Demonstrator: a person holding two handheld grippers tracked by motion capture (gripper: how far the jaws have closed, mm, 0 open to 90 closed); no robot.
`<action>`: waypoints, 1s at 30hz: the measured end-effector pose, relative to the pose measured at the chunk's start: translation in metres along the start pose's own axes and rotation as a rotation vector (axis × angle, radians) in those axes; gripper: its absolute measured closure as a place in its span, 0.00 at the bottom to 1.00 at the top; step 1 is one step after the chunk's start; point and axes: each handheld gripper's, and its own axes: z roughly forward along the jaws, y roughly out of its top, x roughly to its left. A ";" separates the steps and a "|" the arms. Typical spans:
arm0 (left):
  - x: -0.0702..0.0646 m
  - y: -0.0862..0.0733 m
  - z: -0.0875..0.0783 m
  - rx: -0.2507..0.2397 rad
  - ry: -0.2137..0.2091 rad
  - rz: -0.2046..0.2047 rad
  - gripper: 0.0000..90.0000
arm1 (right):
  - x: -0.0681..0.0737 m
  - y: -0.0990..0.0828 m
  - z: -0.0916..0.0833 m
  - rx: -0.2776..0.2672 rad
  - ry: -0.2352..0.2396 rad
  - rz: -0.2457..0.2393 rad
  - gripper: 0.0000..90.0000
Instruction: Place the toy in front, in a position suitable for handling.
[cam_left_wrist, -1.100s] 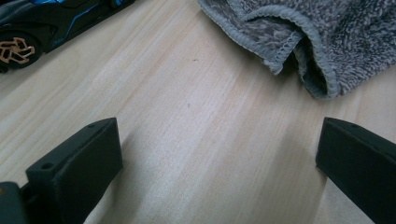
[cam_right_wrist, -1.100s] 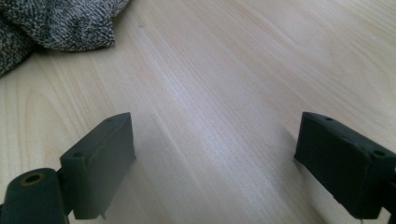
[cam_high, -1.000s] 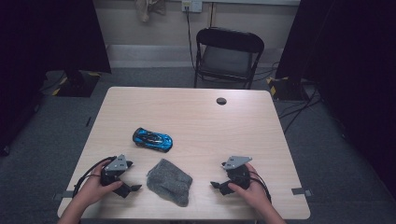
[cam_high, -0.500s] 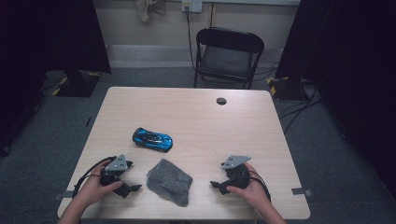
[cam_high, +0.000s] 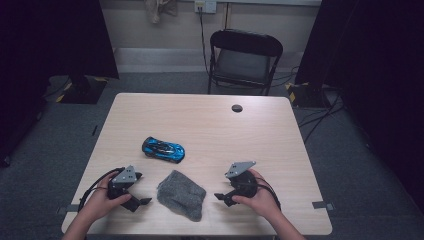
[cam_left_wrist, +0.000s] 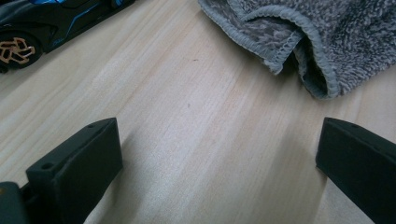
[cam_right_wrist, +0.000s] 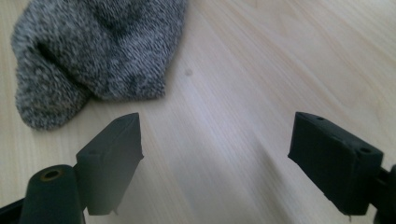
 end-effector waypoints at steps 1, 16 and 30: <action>0.000 0.000 0.000 0.000 0.000 0.000 0.00 | 0.000 0.000 0.000 0.000 0.000 0.000 0.18; 0.000 0.000 0.000 0.000 0.000 0.000 0.00 | 0.023 0.049 0.012 -0.035 0.065 0.005 0.18; 0.000 0.000 0.000 0.000 0.000 0.000 0.00 | 0.048 0.071 0.038 -0.037 0.129 -0.011 0.18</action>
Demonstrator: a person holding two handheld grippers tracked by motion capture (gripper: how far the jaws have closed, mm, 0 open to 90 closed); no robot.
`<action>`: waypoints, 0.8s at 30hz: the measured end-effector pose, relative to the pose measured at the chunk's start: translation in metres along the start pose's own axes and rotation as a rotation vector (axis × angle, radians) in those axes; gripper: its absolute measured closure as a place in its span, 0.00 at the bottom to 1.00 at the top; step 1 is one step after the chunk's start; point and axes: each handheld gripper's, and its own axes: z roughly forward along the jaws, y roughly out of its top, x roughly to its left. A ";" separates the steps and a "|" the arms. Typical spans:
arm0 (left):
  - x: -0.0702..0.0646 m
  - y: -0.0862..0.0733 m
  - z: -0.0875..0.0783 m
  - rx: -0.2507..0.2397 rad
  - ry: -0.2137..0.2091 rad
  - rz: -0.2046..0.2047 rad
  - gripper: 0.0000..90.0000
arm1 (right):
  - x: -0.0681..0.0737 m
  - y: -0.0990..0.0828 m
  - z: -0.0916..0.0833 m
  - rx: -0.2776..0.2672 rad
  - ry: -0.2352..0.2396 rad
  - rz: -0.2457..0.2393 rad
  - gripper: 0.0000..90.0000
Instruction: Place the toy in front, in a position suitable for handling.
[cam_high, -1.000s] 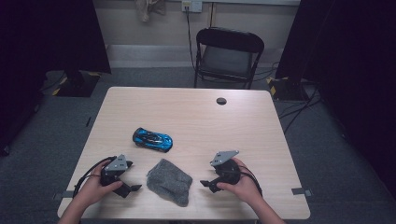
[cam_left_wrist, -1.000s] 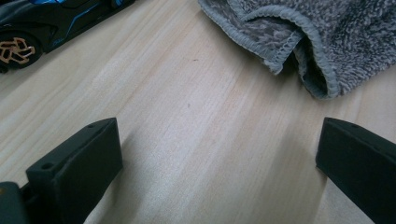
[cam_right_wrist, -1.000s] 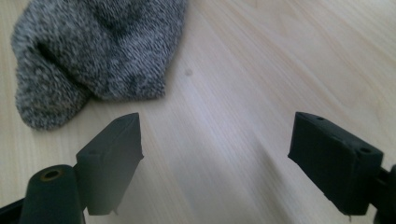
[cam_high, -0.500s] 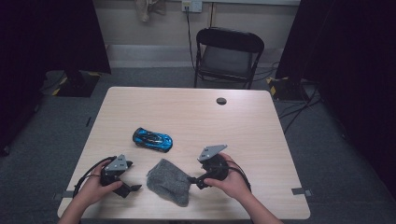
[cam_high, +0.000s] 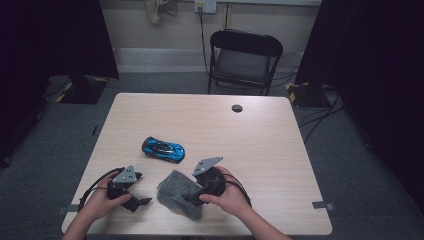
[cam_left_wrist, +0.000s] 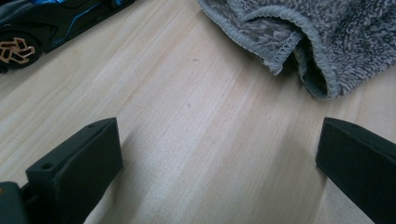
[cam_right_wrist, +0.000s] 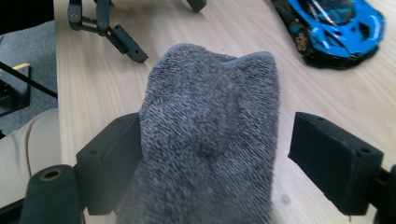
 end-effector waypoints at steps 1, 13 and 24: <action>0.000 0.000 0.000 0.000 0.000 0.000 0.00 | 0.000 0.000 0.000 0.000 0.000 0.000 0.18; 0.000 0.000 0.000 0.000 0.000 0.000 0.00 | 0.009 -0.004 0.018 0.061 0.075 -0.029 0.51; 0.000 0.000 0.000 0.000 0.000 0.000 0.00 | 0.005 -0.003 0.026 0.059 0.108 -0.005 0.73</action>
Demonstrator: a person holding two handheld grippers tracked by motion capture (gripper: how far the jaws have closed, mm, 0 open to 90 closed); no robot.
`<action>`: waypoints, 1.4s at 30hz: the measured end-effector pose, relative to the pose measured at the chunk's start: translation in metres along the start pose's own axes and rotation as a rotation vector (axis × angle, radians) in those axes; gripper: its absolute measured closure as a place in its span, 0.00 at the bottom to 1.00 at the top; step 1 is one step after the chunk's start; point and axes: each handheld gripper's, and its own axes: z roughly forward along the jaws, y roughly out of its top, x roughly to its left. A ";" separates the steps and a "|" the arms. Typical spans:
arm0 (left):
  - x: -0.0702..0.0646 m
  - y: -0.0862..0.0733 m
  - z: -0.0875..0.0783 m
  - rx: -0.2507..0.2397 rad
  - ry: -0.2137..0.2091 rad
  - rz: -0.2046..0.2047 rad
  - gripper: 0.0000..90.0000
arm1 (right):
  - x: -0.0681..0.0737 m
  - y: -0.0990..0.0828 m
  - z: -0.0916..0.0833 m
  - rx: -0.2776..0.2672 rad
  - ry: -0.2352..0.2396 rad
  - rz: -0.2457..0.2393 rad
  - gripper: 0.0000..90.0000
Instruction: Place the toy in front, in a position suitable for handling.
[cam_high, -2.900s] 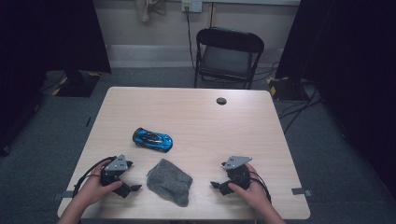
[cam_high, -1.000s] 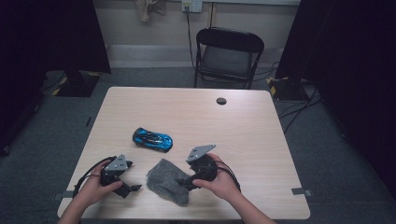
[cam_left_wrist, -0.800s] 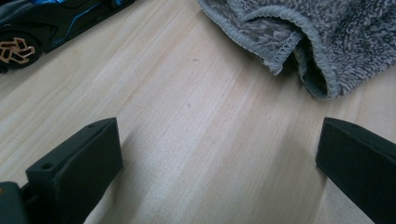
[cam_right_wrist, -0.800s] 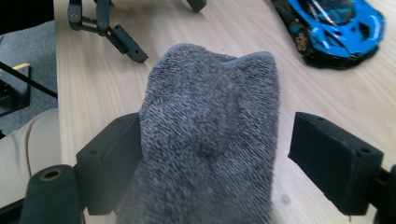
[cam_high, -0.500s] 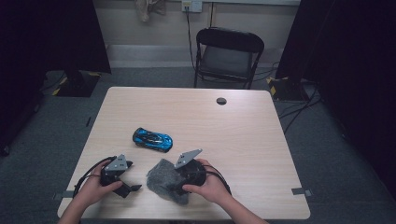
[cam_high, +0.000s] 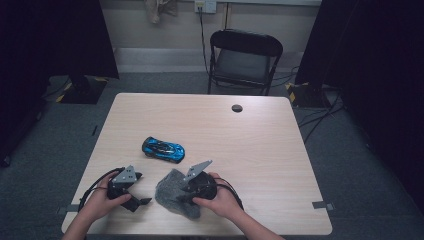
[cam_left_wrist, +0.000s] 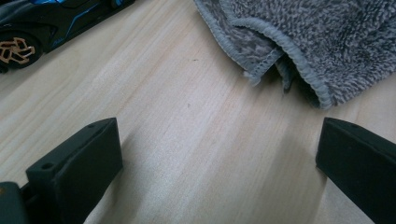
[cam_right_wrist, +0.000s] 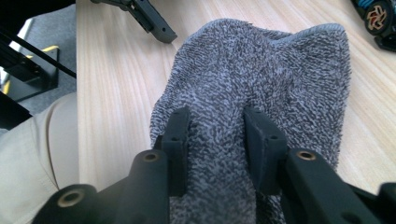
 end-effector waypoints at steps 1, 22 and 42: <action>0.000 0.000 0.000 0.000 0.000 0.000 0.00 | 0.000 0.000 0.001 0.000 0.004 0.000 0.74; 0.000 0.000 0.000 0.000 0.000 0.000 0.00 | 0.001 0.010 0.011 -0.011 0.027 -0.050 0.80; 0.000 0.000 0.000 0.000 0.000 0.000 0.00 | -0.003 0.009 0.003 -0.011 0.029 -0.044 0.84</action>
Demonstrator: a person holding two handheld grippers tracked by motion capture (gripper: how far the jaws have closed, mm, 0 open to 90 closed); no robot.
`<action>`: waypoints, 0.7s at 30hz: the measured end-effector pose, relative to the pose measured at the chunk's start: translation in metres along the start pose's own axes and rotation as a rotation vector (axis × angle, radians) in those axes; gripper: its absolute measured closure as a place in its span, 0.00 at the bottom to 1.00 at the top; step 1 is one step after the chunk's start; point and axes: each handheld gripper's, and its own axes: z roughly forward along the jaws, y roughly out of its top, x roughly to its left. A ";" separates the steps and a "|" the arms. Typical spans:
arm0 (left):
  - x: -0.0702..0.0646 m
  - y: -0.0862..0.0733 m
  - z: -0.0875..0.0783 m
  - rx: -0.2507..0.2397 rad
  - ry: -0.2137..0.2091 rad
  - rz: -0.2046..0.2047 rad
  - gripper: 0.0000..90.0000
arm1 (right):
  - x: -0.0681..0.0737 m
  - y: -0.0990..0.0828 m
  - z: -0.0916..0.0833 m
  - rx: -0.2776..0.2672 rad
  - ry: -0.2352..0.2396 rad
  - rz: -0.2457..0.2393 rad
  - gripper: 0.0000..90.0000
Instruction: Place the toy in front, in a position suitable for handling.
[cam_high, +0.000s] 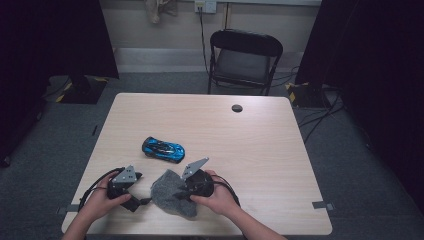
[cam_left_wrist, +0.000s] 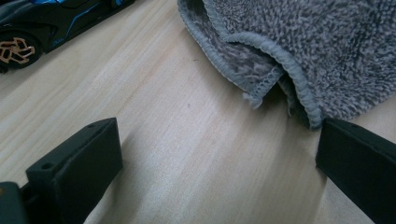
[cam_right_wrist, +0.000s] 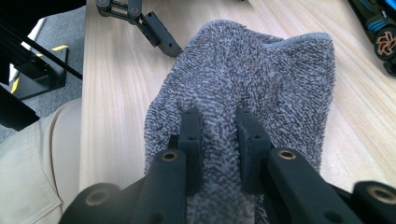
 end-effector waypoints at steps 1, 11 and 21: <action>0.000 0.000 0.000 0.000 0.000 0.000 0.00 | 0.000 0.000 0.000 -0.002 0.002 0.002 0.84; 0.000 0.000 0.000 0.000 0.000 0.000 0.00 | -0.001 0.000 0.000 -0.001 0.009 0.004 0.84; 0.000 0.000 0.000 0.000 0.001 0.000 0.00 | 0.000 0.004 -0.004 -0.017 0.034 0.026 0.51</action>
